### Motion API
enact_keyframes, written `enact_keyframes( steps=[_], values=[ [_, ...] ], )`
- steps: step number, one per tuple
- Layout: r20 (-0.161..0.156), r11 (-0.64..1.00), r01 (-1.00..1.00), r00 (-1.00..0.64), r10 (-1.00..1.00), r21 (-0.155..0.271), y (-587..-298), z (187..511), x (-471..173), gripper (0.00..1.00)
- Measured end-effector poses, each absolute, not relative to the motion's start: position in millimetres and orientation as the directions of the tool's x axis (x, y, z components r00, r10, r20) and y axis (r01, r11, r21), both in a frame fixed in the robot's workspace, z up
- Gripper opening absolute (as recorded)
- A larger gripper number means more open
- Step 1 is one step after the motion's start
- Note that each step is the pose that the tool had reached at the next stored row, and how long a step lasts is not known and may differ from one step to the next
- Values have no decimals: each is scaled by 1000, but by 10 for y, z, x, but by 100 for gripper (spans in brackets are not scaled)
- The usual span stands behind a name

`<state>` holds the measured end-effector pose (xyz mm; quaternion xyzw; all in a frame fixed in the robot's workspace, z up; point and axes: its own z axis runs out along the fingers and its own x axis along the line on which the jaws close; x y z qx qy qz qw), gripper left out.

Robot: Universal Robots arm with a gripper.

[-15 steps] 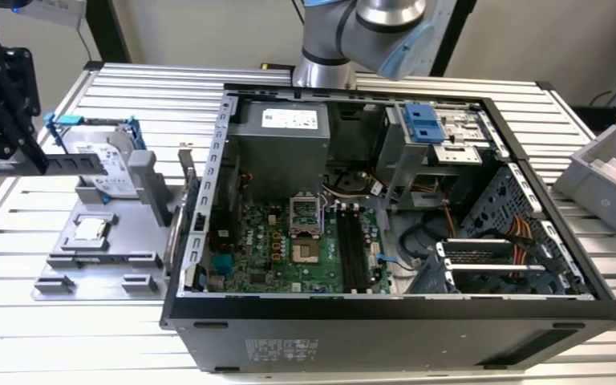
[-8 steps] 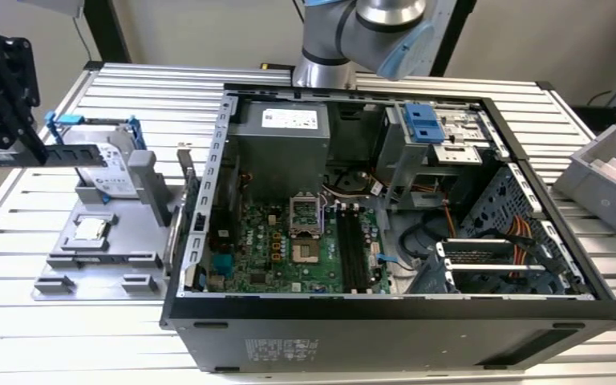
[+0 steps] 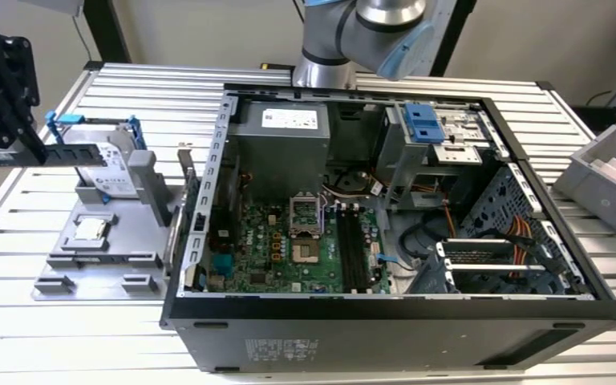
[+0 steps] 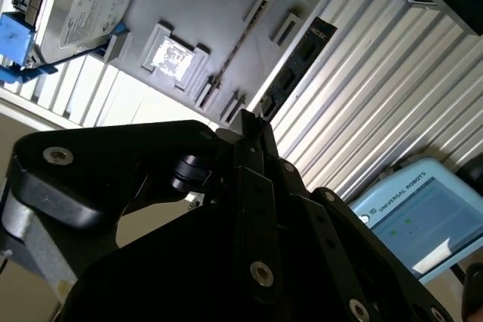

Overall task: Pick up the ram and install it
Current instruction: 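Pick up the ram and move it above insertion slot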

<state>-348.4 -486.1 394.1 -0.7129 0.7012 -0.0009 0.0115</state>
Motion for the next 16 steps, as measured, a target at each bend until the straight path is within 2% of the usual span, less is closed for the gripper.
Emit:
enact_keyframes(
  steps=[16],
  values=[
    [-14, -16, -1000, 16, -1000, 6, -4856, 3940, -3431, 0]
  ],
)
